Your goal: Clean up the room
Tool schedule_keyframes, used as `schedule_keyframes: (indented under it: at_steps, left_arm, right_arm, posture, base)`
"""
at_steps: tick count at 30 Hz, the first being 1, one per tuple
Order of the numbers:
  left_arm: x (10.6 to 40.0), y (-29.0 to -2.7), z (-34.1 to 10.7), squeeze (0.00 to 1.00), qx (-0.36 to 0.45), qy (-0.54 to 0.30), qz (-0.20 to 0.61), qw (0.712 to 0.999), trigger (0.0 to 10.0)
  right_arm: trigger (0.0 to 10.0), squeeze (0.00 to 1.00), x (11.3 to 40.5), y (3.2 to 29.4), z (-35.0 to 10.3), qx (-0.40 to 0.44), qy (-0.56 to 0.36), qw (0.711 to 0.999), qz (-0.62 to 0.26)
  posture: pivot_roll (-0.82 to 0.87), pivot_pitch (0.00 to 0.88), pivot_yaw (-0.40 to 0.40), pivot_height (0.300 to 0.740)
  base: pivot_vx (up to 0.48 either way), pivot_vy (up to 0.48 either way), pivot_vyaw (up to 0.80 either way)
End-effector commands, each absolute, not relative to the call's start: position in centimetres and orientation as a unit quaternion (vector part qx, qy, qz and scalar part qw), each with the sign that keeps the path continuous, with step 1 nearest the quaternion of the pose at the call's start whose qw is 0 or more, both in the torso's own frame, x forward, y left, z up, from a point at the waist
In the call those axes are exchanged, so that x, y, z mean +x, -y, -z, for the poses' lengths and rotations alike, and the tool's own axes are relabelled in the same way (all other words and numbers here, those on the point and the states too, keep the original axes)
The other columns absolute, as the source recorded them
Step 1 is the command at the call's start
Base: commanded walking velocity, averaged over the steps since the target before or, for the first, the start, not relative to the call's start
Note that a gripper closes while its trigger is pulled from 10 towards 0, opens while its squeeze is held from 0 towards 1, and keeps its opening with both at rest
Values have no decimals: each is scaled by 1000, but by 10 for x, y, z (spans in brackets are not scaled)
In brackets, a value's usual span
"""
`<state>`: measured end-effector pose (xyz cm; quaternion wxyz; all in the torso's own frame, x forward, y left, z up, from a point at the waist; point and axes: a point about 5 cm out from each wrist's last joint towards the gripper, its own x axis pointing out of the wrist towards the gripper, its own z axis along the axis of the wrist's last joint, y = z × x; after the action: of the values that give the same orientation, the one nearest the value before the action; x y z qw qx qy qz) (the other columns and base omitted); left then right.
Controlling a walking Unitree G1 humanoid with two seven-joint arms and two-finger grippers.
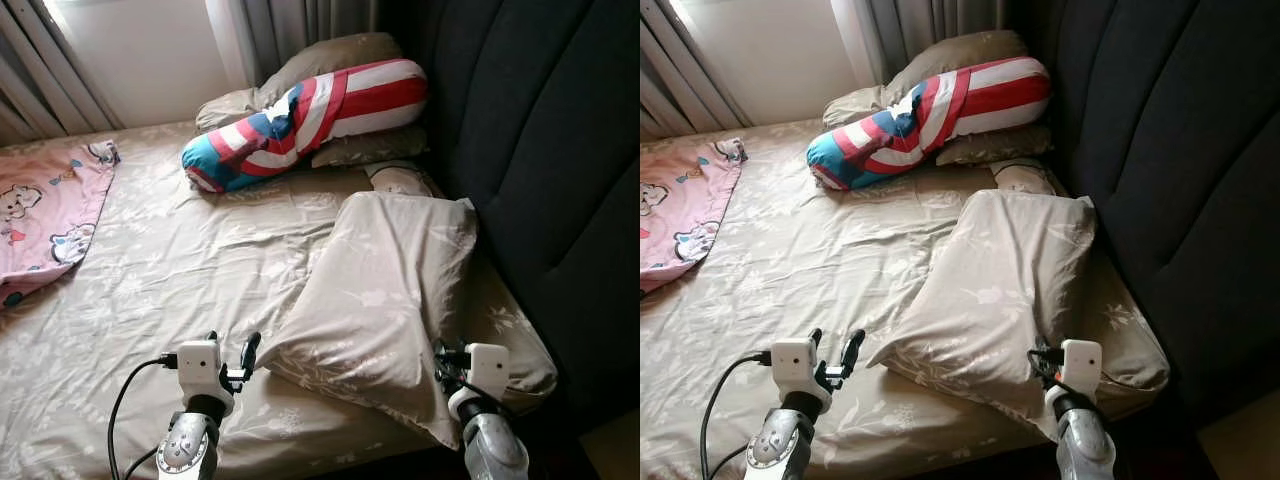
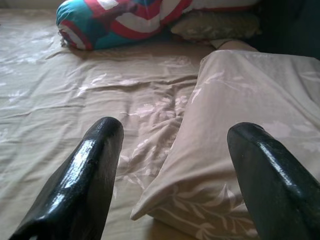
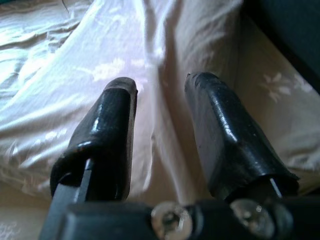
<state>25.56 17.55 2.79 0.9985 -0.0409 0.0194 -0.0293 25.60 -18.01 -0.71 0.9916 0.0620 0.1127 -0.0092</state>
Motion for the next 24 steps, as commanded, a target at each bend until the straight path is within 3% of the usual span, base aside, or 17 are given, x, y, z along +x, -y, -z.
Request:
schedule_keyframes:
  at_steps: [1,2,16,17,18,24]
  left_arm:
    - [252,-177,-24,0,-42,-33,27,998,10000]
    - [252,-176,-25,0,-42,-34,28,998,10000]
    - [254,-173,-30,0,-44,-41,33,998,10000]
    - [254,-173,-30,0,-45,-42,33,998,10000]
    - [254,-172,-30,0,-46,-43,33,997,10000]
    - [253,-171,-30,0,-47,-47,36,997,10000]
  right_arm:
    - [10000,0,256,179,5,69,-105,992,11]
    - [10000,1000,256,179,5,70,-102,992,12]
    - [10000,1000,258,177,-1,70,-96,993,13]
    - [10000,627,258,177,-1,67,-97,993,13]
    - [10000,0,258,177,-1,64,-100,993,13]
    - [10000,0,258,178,-1,63,-105,992,14]
  posture:
    - [-112,20,38,740]
    - [-113,19,39,740]
    - [-113,24,40,740]
    - [-113,25,40,740]
    - [-113,26,39,740]
    - [-112,37,35,740]
  base:
    - [0,0,0]
    - [0,0,0]
    - [0,0,0]
    - [0,0,0]
    - [0,0,0]
    - [0,0,0]
